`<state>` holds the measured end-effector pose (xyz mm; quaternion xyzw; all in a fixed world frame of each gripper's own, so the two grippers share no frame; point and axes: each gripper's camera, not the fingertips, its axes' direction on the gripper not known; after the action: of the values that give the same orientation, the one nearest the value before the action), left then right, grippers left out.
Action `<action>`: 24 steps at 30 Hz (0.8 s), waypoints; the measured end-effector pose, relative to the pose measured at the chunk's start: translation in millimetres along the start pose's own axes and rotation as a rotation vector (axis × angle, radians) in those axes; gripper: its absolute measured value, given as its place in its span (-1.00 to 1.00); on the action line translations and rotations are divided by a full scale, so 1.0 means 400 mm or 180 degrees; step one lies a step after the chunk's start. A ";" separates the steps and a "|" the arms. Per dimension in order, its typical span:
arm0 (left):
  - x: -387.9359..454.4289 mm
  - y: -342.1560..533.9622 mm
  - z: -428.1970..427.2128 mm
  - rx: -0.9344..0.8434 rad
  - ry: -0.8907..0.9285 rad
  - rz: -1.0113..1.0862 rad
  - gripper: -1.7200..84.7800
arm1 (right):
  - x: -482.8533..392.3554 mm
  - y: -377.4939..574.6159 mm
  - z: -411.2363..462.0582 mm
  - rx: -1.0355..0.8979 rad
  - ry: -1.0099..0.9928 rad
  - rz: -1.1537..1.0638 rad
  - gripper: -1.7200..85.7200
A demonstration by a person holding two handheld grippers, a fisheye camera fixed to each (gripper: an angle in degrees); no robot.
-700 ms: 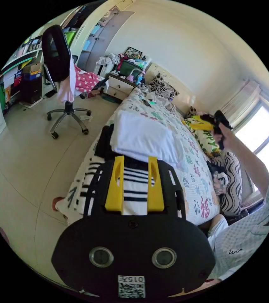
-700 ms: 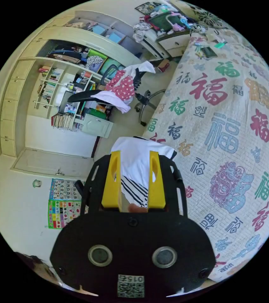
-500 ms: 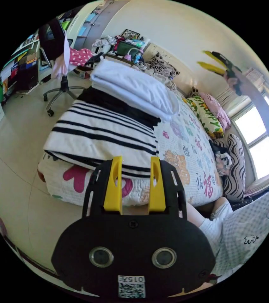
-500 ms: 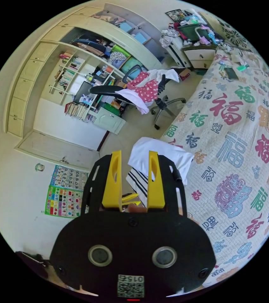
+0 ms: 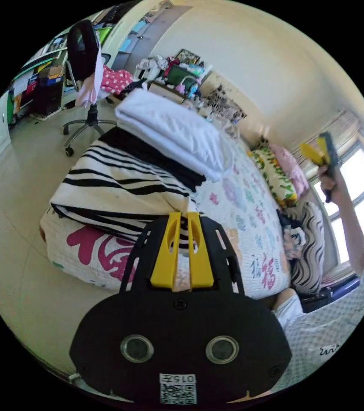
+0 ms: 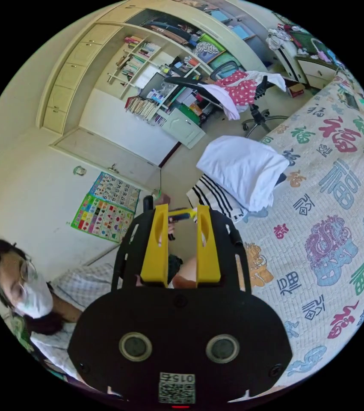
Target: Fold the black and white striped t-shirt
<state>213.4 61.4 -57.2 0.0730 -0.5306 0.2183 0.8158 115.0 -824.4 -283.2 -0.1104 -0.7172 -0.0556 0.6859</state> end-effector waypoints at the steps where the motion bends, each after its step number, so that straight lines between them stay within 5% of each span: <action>1: 0.006 0.001 -0.029 0.0123 0.0162 0.0011 -0.93 | 0.000 0.063 0.011 -0.0076 -0.0043 -0.0089 -0.71; 8: 0.284 -0.038 -0.273 0.0633 0.1385 0.1031 -0.94 | -0.066 0.439 0.067 -0.0034 -0.0090 -0.0371 -0.58; 12: 0.459 -0.037 -0.349 0.0809 0.2562 0.1422 -0.95 | -0.183 0.545 0.034 0.0190 0.0259 -0.0644 -0.52; 18: 0.707 -0.026 -0.389 0.0884 0.2949 0.1953 -0.95 | -0.368 0.726 -0.142 0.0486 0.0866 -0.0964 -0.55; 24: 0.847 -0.016 -0.343 0.1053 0.3247 0.2002 -0.95 | -0.487 0.997 -0.382 0.0917 0.1097 -0.1022 -0.83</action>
<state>446.4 198.5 189.2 -0.0749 -0.0291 0.5350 0.8410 363.7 -489.2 -497.8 0.1144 -0.5987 -0.0790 0.7888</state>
